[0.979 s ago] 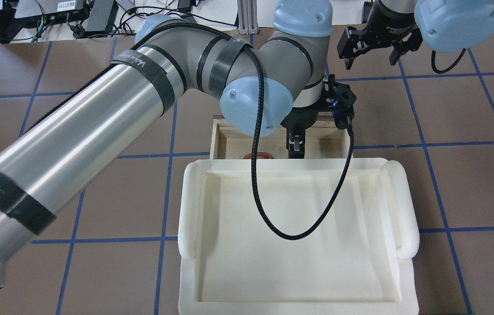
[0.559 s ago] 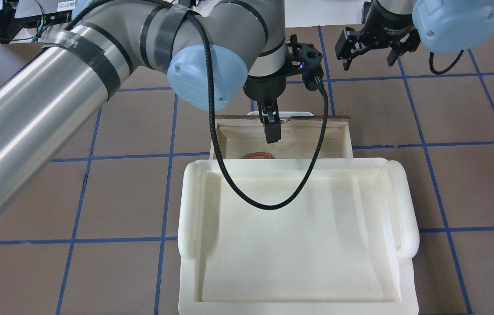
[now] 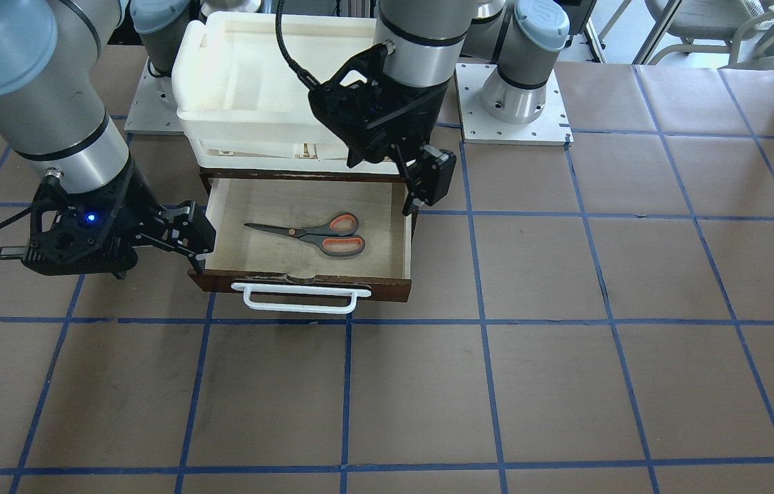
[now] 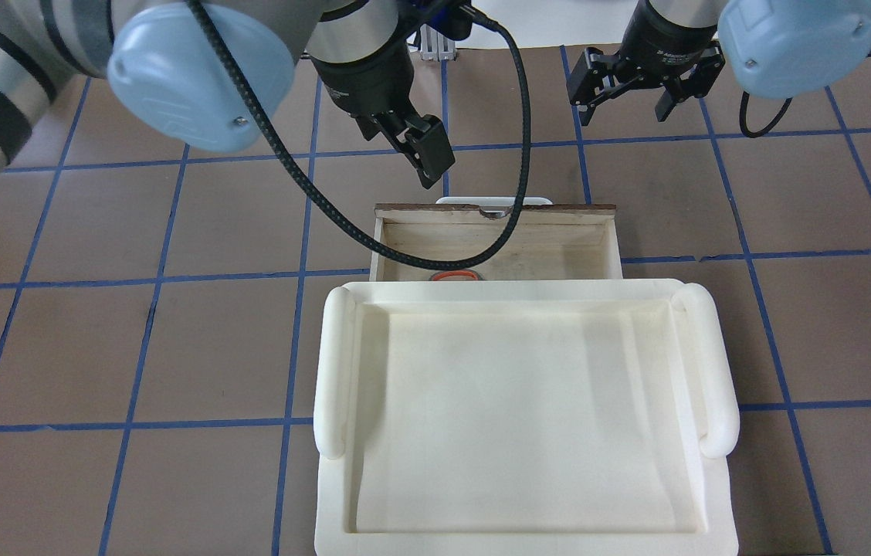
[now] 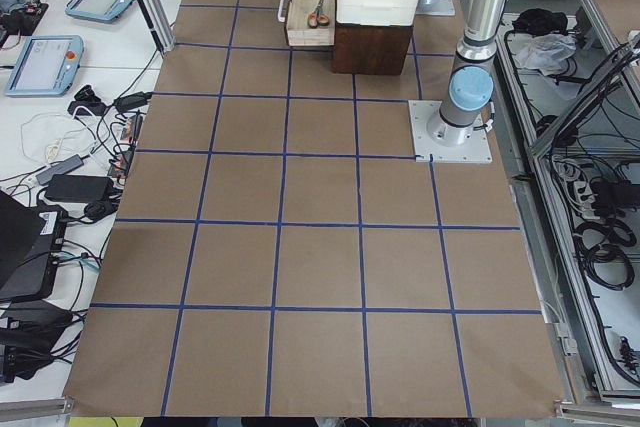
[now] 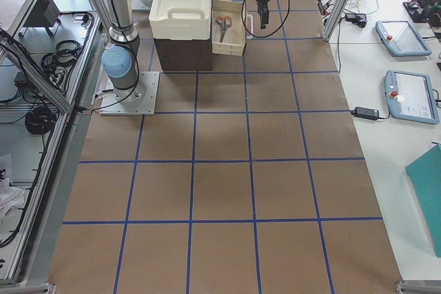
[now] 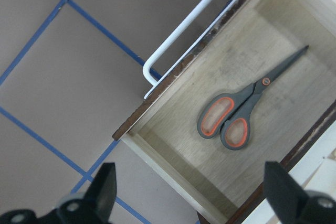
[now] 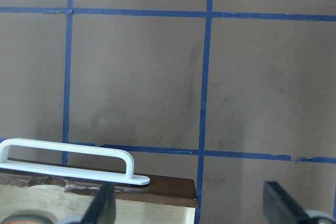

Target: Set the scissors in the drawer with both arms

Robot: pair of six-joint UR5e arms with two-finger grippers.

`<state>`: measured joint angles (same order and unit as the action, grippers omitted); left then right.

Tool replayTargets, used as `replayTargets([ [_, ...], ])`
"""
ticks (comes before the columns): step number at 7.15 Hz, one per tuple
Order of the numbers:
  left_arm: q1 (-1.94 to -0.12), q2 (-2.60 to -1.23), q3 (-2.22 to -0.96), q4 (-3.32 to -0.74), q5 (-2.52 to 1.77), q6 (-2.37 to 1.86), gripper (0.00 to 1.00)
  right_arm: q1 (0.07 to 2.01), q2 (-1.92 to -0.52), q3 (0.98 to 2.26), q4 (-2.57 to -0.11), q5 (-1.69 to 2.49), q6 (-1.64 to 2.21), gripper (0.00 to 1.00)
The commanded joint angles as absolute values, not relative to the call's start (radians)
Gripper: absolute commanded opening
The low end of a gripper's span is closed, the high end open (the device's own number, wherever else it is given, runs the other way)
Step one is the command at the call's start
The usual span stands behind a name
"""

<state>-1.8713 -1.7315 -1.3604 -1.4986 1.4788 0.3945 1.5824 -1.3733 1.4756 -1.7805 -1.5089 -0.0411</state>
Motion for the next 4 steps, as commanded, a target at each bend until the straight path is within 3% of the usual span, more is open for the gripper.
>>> replayTargets([
  [1, -1.771, -1.662, -1.373, -1.522, 1.520, 0.150, 1.00, 1.583, -1.381, 1.476, -1.758, -1.520, -0.041, 1.00],
  [4, -1.649, -1.580, -1.402, -1.687, 1.531, 0.110, 1.00, 1.585, -1.384, 1.476, -1.749, -1.549, -0.038, 1.00],
])
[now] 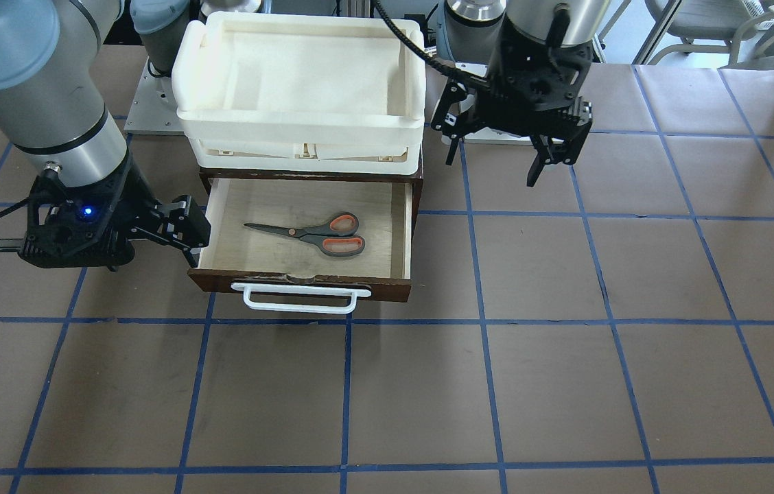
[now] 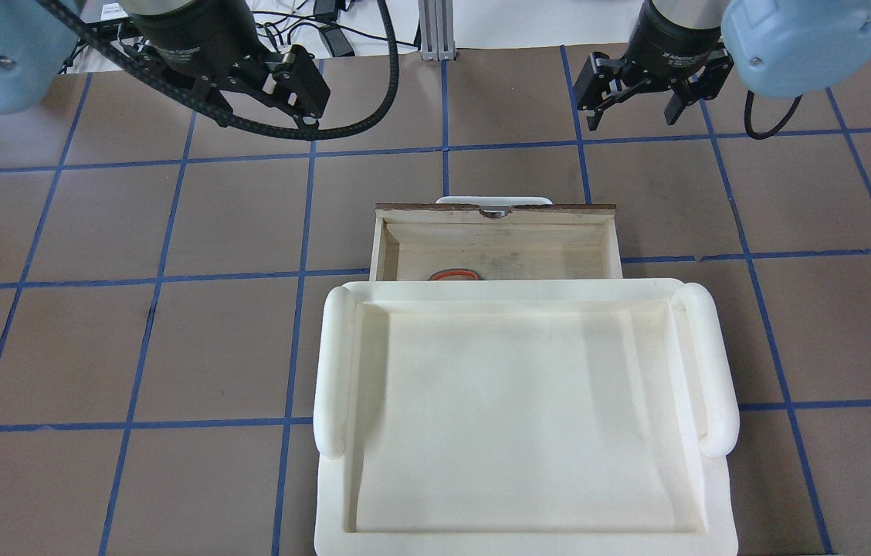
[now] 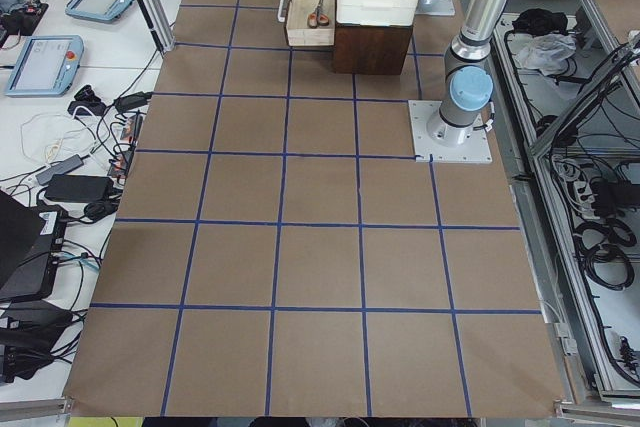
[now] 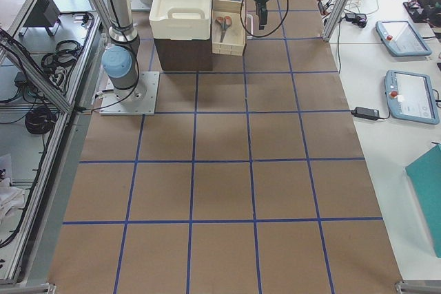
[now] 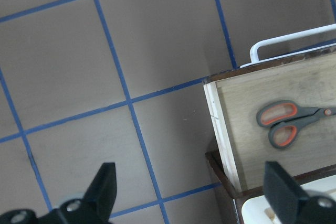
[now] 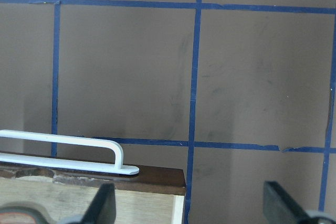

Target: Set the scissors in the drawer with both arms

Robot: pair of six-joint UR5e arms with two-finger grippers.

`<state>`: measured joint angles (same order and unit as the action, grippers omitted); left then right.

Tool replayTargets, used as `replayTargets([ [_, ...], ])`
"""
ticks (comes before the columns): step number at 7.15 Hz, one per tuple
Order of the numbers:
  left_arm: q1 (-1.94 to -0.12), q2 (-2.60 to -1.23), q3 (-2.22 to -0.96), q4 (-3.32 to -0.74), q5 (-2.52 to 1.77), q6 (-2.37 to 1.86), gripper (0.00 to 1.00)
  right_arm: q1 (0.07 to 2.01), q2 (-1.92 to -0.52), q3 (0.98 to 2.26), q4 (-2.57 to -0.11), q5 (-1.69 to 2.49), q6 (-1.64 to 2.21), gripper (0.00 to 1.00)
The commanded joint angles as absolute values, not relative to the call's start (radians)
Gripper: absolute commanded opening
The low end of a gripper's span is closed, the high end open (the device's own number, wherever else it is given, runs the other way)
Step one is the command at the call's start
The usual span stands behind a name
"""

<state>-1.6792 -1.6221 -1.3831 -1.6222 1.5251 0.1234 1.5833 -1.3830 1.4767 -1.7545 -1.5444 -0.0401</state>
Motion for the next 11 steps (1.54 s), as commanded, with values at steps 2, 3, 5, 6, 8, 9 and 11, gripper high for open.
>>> replayTargets([
  [2, -1.635, -1.504, -1.497, -1.678, 1.529, 0.037, 1.00, 1.586, -1.385, 1.476, -1.729, -1.569, -0.038, 1.00],
  [3, -1.629, -1.474, -1.523, -1.677, 1.543, 0.029, 1.00, 1.592, -1.385, 1.474, -1.732, -1.569, -0.037, 1.00],
  [5, -1.531, -1.460, -1.500, -1.678, 1.598, 0.028, 1.00, 1.598, -1.384, 1.473, -1.736, -1.569, -0.038, 1.00],
  [6, -1.505, -1.477, -1.473, -1.678, 1.597, 0.028, 1.00, 1.598, -1.382, 1.465, -1.735, -1.571, -0.040, 1.00],
  [8, -1.509, -1.494, -1.451, -1.681, 1.597, 0.022, 1.00, 1.598, -1.413, 1.460, -1.701, -1.572, -0.038, 1.00],
  [9, -1.512, -1.491, -1.456, -1.684, 1.585, 0.005, 1.00, 1.598, -1.442, 1.460, -1.651, -1.572, -0.038, 1.00],
  [11, -1.514, -1.485, -1.460, -1.686, 1.575, 0.006, 1.00, 1.598, -1.494, 1.471, -1.625, -1.572, -0.038, 1.00],
])
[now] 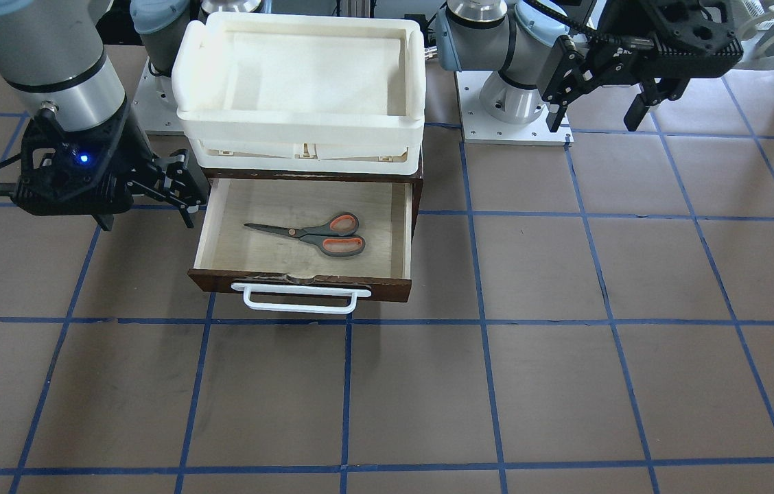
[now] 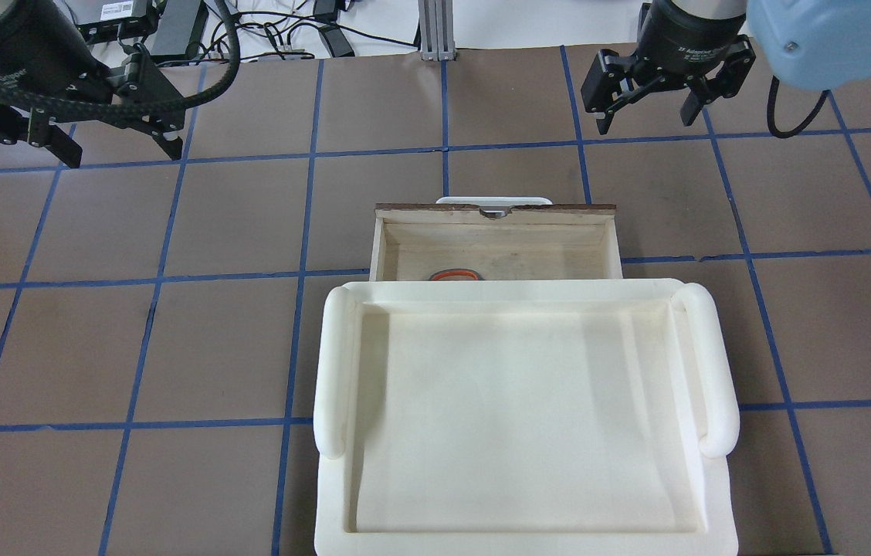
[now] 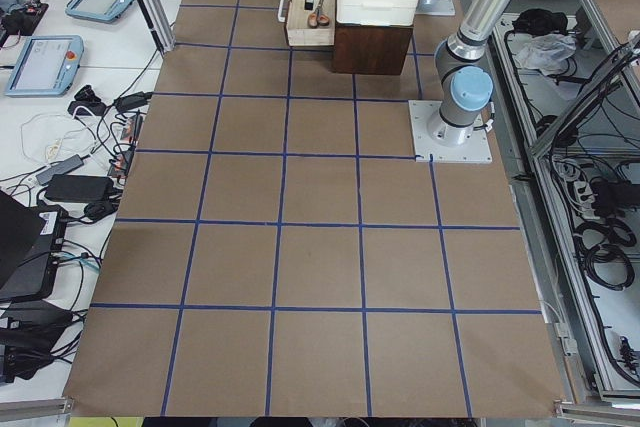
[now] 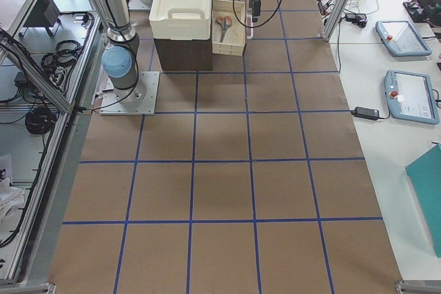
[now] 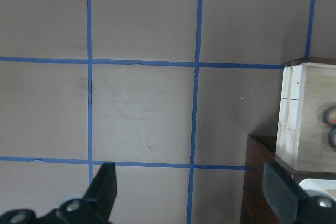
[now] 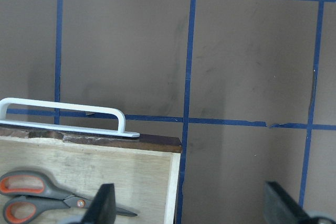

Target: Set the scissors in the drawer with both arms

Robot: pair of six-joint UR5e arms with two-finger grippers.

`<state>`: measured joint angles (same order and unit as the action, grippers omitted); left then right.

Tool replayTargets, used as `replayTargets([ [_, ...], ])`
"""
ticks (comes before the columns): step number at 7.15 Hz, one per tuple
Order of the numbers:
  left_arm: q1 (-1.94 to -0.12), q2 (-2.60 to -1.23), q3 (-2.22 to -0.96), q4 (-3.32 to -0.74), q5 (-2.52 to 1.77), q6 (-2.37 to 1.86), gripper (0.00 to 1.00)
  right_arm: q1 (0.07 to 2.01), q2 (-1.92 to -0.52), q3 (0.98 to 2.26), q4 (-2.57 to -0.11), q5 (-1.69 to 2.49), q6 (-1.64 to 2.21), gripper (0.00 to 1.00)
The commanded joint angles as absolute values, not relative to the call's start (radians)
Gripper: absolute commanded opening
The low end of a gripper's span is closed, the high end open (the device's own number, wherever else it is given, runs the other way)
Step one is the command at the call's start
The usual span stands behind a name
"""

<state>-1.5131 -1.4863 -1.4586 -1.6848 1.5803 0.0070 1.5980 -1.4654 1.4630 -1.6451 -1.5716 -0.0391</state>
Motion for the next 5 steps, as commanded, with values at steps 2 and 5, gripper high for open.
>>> replayTargets([
  [2, -1.514, -1.483, -1.460, -1.687, 1.575, 0.006, 1.00, 1.598, -1.483, 1.479, -1.629, -1.571, -0.040, 1.00],
  [5, -1.514, -1.479, -1.466, -1.687, 1.575, 0.012, 1.00, 1.595, -1.483, 1.482, -1.623, -1.574, -0.051, 1.00],
])
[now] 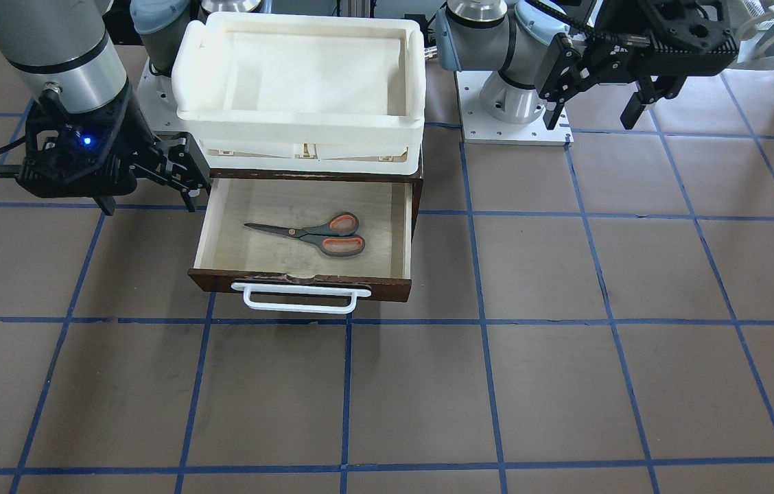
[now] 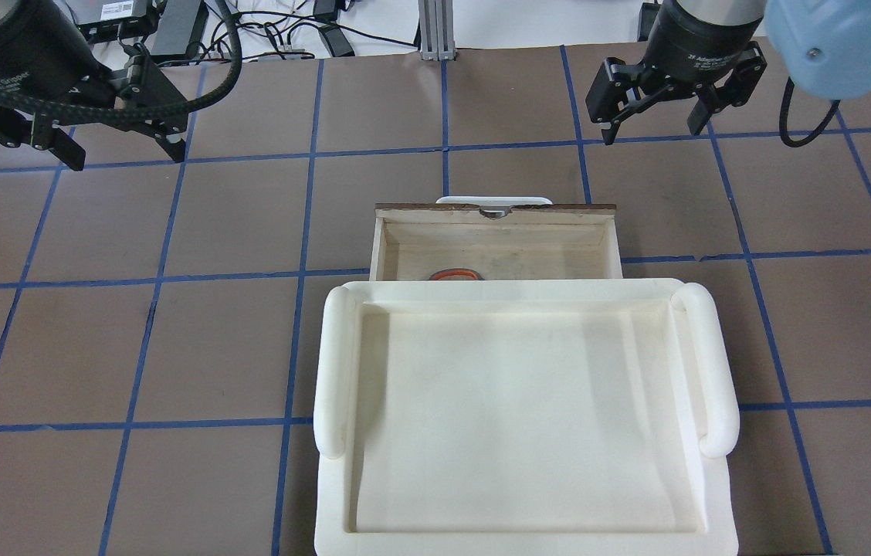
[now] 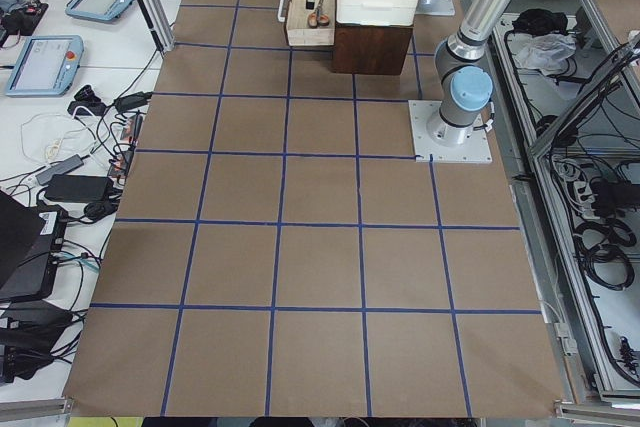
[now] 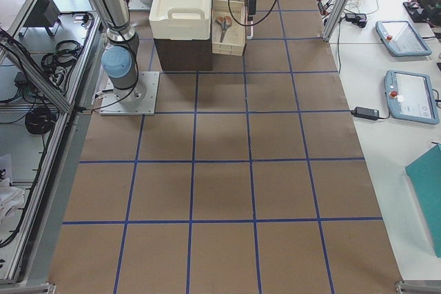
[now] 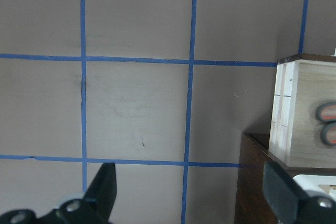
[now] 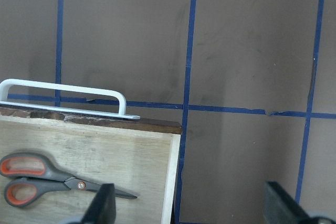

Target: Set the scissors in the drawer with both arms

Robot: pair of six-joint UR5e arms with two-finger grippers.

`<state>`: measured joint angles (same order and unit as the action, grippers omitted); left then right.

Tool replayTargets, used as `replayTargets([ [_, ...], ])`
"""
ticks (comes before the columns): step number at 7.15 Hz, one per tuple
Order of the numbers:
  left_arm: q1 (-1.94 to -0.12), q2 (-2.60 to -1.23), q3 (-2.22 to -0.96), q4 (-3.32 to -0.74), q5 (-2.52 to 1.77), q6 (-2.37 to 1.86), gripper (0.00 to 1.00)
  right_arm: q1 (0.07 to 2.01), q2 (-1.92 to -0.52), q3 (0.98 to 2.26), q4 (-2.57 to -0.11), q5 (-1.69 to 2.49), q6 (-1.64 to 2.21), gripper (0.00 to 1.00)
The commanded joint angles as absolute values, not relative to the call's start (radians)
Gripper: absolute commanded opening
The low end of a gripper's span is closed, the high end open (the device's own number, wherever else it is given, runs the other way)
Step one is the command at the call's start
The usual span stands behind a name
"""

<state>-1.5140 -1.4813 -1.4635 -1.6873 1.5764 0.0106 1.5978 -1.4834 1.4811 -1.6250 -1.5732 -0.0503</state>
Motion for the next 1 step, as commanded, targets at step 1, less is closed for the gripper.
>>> replayTargets([
  [1, -1.514, -1.476, -1.471, -1.687, 1.574, 0.014, 1.00, 1.595, -1.483, 1.483, -1.621, -1.574, -0.049, 1.00],
])
